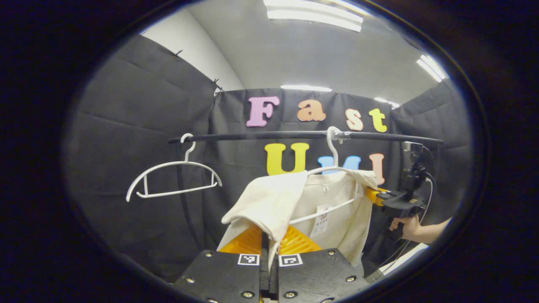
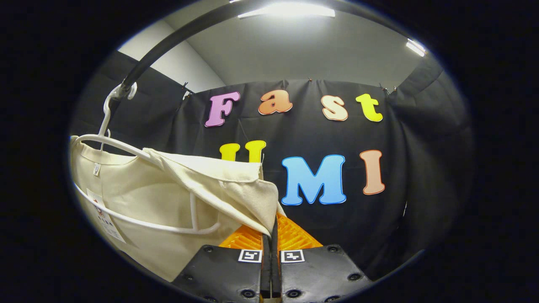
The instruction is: Grasp the clothes on the hanger with both hands and then place them into the laundry hamper below.
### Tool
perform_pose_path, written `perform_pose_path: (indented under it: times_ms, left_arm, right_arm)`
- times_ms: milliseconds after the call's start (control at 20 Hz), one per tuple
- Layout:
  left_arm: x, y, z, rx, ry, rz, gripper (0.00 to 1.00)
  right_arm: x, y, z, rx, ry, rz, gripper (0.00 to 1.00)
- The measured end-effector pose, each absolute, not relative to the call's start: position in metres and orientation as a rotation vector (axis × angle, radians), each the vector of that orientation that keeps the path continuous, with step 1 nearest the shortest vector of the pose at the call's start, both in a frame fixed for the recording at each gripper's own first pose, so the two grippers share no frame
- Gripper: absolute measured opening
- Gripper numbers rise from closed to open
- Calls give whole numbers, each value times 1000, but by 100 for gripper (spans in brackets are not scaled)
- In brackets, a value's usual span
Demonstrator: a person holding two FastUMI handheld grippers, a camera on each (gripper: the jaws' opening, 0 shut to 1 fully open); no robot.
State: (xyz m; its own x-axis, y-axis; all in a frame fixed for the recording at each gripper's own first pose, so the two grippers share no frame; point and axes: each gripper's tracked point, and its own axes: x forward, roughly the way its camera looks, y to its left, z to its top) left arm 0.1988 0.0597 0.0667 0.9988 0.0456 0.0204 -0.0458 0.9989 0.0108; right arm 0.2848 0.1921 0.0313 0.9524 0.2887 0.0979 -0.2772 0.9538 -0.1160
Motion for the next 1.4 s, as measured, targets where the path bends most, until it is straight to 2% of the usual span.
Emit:
perform_pose_path:
  times_ms: [200,550,1100,1400]
  left_arm:
    - [200,73,86,-44,-74,69,1]
    - [215,108,97,3,-109,159,1]
    - [245,147,88,73,-69,133,1]
    - [240,158,52,26,-20,132,2]
  right_arm:
    - [289,186,44,-94,-141,272,2]
    - [292,188,46,-121,-165,261,2]
    - [317,207,16,-253,-198,278,2]
    - [322,215,-9,-287,-179,292,2]
